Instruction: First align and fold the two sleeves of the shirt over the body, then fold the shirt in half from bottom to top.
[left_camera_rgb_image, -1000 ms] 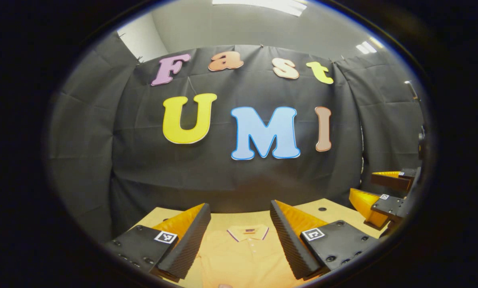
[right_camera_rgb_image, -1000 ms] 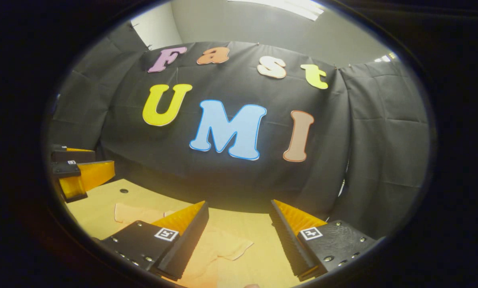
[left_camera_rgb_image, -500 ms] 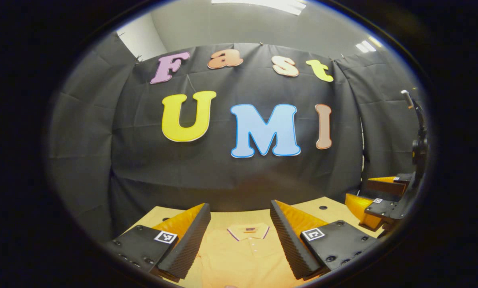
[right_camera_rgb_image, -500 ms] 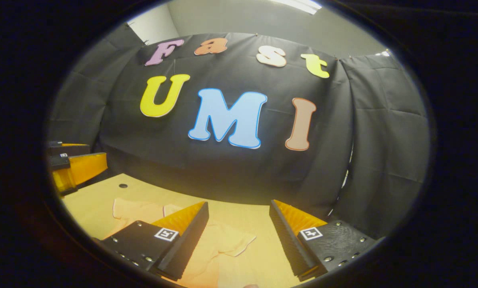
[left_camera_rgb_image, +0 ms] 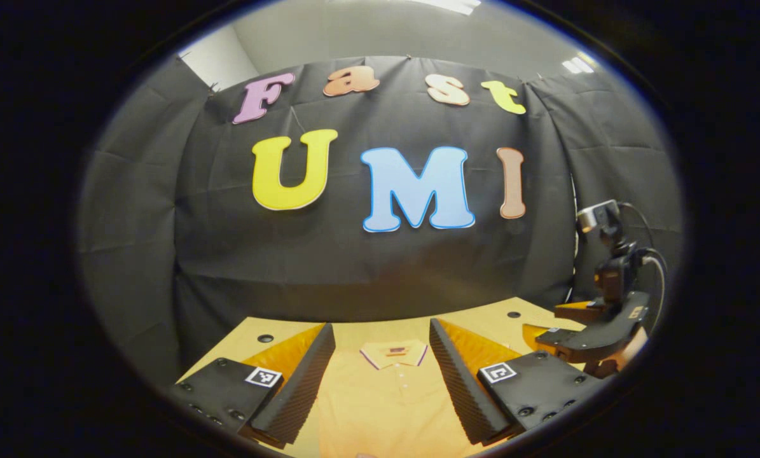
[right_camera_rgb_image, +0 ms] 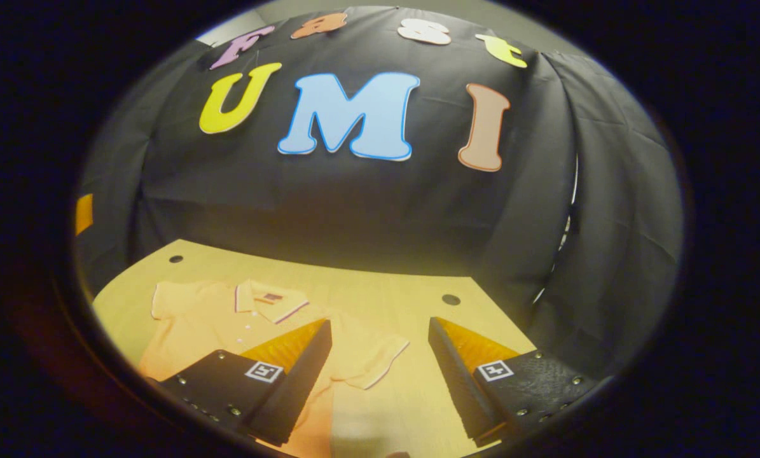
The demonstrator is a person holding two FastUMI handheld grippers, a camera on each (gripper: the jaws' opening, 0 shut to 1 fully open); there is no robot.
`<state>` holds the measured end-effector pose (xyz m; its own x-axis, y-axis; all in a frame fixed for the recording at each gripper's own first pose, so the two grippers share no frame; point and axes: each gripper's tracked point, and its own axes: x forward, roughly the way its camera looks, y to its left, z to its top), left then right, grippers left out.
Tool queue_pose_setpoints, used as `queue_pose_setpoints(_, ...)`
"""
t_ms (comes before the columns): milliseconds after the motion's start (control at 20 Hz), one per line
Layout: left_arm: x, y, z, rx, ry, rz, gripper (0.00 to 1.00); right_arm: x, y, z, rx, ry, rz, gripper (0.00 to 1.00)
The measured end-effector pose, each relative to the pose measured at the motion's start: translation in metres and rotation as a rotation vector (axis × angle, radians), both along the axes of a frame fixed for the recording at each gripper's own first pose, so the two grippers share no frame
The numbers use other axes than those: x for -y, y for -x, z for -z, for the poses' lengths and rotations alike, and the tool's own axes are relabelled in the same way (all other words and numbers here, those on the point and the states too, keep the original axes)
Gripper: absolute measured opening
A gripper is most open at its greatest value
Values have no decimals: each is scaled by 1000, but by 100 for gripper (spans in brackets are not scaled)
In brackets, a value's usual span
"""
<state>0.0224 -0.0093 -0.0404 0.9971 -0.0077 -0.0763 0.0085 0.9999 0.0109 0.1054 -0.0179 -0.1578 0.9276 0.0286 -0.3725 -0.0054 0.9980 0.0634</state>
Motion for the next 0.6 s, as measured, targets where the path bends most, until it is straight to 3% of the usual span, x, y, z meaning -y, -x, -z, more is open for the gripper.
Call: queue_pose_setpoints(600, -25, 0, 27, -64, 54, -131, 95, 13, -79, 99, -217, -88, 50, 95)
